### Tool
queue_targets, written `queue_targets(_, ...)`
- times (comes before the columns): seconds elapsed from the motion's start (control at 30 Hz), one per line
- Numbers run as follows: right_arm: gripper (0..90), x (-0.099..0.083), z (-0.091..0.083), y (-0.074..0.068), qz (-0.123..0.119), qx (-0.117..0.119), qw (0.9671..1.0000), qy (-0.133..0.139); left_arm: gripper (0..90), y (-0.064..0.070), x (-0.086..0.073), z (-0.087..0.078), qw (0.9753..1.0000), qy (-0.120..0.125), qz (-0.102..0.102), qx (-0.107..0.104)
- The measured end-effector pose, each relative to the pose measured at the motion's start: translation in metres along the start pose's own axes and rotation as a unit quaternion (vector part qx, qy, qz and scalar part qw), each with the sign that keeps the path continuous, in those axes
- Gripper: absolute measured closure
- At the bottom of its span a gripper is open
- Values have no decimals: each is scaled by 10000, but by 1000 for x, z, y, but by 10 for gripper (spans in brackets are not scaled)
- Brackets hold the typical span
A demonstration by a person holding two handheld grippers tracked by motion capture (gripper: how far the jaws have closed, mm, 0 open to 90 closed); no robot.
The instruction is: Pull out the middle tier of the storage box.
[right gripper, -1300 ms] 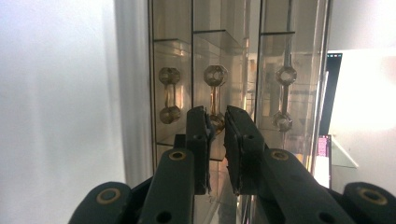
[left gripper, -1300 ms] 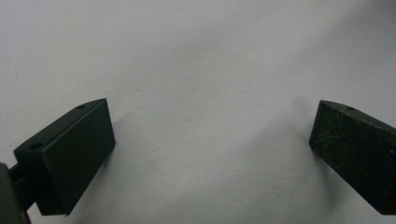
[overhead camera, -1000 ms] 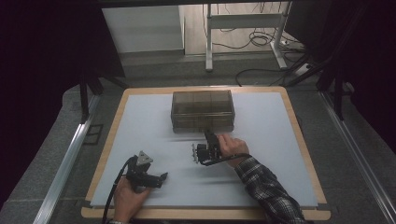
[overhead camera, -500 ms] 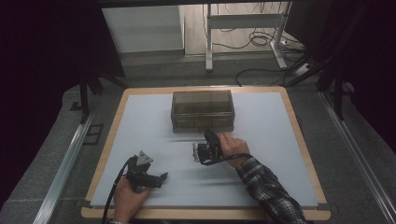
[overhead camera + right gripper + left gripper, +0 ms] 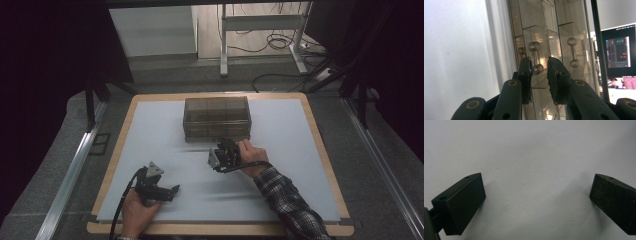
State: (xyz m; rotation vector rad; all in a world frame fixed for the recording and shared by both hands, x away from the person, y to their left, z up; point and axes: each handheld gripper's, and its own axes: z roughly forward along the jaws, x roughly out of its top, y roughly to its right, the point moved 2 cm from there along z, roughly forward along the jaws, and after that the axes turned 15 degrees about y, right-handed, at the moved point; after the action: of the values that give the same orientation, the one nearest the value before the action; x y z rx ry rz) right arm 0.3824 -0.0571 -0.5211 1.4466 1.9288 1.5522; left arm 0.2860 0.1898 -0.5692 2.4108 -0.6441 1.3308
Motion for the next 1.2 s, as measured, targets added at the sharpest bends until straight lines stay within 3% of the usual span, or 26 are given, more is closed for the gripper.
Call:
queue_targets(0.23, 725, -3, -4, 12, 425, 225, 9988, 82, 0, 0, 0, 0, 10000, -14, 29, -7)
queue_targets(0.5, 725, -7, -7, 27, 959, 604, 9933, 243, 0, -1, 0, 0, 10000, -19, 36, -9)
queue_targets(0.63, 725, -9, -8, 32, 1201, 819, 9890, 287, 0, -1, 0, 0, 10000, -18, 35, -10)
queue_targets(0.9, 719, -14, -10, 42, 1681, 1237, 9770, 430, 0, 0, 0, 0, 10000, -17, 21, -8)
queue_targets(1.0, 706, -16, -10, 45, 1831, 1347, 9727, 473, 0, 0, 0, 0, 10000, -18, 20, -8)
queue_targets(1.1, 702, -18, -10, 49, 1876, 1443, 9704, 480, 0, 0, 0, 0, 10000, -18, 21, -9)
queue_targets(1.2, 702, -20, -8, 52, 2020, 1584, 9649, 547, 0, 0, 0, 0, 10000, -17, 20, -9)
